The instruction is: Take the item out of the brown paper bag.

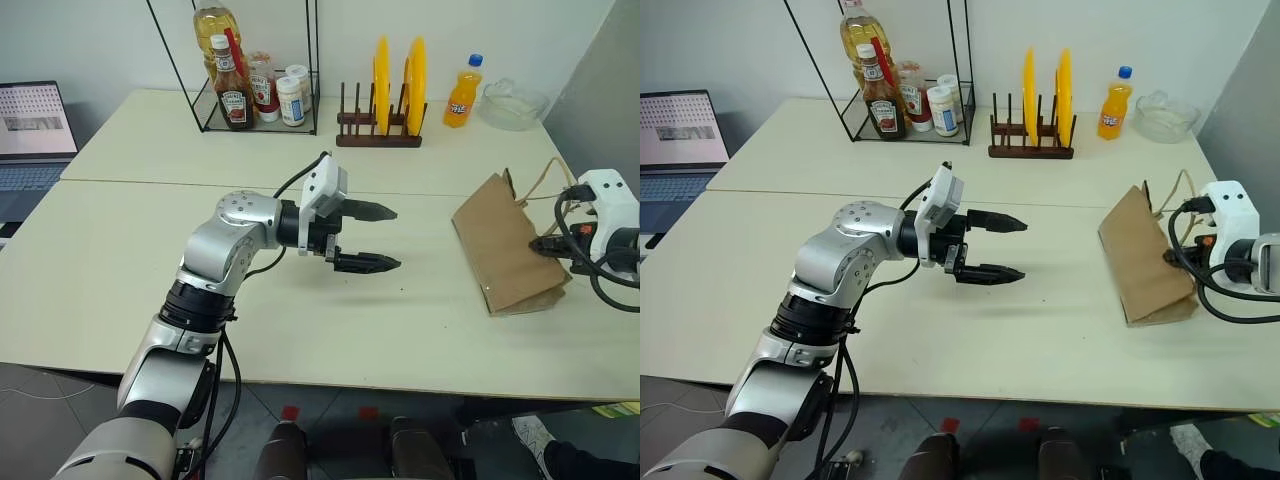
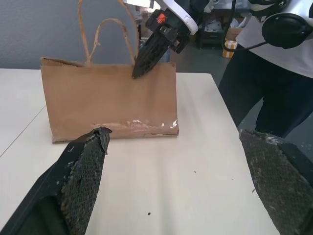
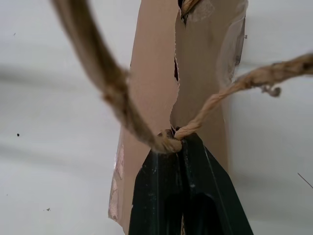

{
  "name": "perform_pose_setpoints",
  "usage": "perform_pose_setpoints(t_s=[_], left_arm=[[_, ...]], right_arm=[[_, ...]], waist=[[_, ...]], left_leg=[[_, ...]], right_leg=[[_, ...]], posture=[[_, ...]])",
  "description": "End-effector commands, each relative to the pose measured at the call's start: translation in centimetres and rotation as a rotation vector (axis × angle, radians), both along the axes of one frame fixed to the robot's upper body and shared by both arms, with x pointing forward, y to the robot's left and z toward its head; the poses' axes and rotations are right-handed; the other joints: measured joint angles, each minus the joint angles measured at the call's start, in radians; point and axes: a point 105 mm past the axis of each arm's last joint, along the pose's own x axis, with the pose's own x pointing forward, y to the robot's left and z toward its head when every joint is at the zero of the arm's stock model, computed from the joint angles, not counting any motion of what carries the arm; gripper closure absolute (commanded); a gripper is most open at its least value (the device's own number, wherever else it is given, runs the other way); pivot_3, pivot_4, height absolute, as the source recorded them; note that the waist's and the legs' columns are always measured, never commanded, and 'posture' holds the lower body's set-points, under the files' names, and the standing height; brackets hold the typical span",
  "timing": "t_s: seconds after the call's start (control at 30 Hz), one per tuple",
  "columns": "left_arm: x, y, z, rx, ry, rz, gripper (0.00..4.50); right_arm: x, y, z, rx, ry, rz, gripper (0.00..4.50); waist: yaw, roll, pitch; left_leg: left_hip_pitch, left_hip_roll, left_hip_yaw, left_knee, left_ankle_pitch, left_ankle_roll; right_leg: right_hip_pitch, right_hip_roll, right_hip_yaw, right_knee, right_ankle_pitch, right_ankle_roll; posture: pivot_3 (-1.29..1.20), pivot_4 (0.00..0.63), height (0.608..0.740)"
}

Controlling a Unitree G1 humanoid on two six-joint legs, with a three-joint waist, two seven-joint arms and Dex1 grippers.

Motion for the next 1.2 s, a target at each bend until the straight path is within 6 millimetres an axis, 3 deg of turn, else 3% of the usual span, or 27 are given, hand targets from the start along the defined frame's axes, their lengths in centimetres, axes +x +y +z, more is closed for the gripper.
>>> perform_pose_setpoints(t_s=[0.03, 0.23, 0.4, 0.67, 0.83, 0.93, 1.07, 1.2], left_arm=[[-0.2, 0.5, 1.4, -0.026, -0.069, 0.019, 0.0], [0.1, 2.1, 1.6, -0.049, -0.057, 0.103, 0.0], [0.2, 4.5, 1.4, -0.09, -0.05, 0.251, 0.0], [-1.5, 8.8, 0.1, -0.122, -0.009, 0.553, 0.0], [-2.4, 11.8, -0.9, -0.208, -0.009, 0.848, 0.0], [-3.8, 12.1, -2.2, -0.214, -0.01, 0.954, 0.0], [-4.9, 12.5, -2.3, -0.248, -0.006, 1.026, 0.0], [-5.1, 12.9, -2.2, -0.248, -0.005, 1.039, 0.0]], right_arm=[[0.3, 2.0, 1.5, -0.125, -0.132, 0.2, 4.48], [0.6, 4.8, 2.8, -0.177, -0.219, 0.524, 4.48], [3.6, 6.3, 3.6, -0.223, -0.324, 0.683, 4.48], [9.6, 14.8, 4.6, -0.201, -0.499, 0.938, 4.48], [11.6, 19.7, 4.2, -0.207, -0.543, 1.062, 4.48], [12.0, 21.9, 4.6, -0.182, -0.566, 1.099, 4.48], [11.9, 22.8, 5.5, -0.156, -0.572, 1.14, 4.48], [11.9, 22.0, 5.8, -0.165, -0.564, 1.151, 4.48]], waist=[[-0.001, 0.0, 0.0], [-0.021, 0.001, 0.001], [-0.033, 0.002, 0.004], [-0.059, 0.001, 0.007], [-0.079, 0.001, 0.007], [-0.096, 0.0, 0.006], [-0.096, -0.001, 0.006], [-0.096, -0.001, 0.006]], left_leg=[[0.0, 0.0, 0.0, 0.0, 0.0, 0.0], [0.001, 0.0, 0.0, 0.0, 0.0, 0.0], [0.001, 0.0, 0.001, 0.0, 0.0, 0.0], [0.001, 0.001, 0.001, 0.0, 0.002, -0.003], [0.005, 0.001, 0.001, 0.0, 0.002, -0.003], [0.01, 0.001, 0.002, 0.0, 0.001, -0.002], [0.011, 0.001, 0.002, 0.0, 0.0, 0.0], [0.014, 0.001, 0.002, 0.0, 0.0, 0.0]], right_leg=[[0.0, 0.0, 0.0, 0.0, 0.0, 0.0], [0.0, 0.0, 0.001, 0.0, 0.0, 0.001], [0.0, 0.0, 0.001, 0.0, 0.0, 0.001], [-0.002, 0.0, 0.002, 0.002, 0.001, 0.001], [0.0, 0.0, 0.004, 0.004, 0.001, 0.0], [0.002, 0.0, 0.006, 0.008, 0.001, 0.0], [0.001, 0.0, 0.005, 0.014, 0.001, -0.001], [0.002, 0.001, 0.006, 0.015, 0.0, -0.002]], posture=[[0.0, 0.15, 0.74], [0.0, 0.15, 0.74], [0.0, 0.15, 0.74], [0.0, 0.15, 0.74], [0.0, 0.15, 0.74], [0.0, 0.15, 0.74], [0.0, 0.15, 0.74], [0.0, 0.15, 0.74]])
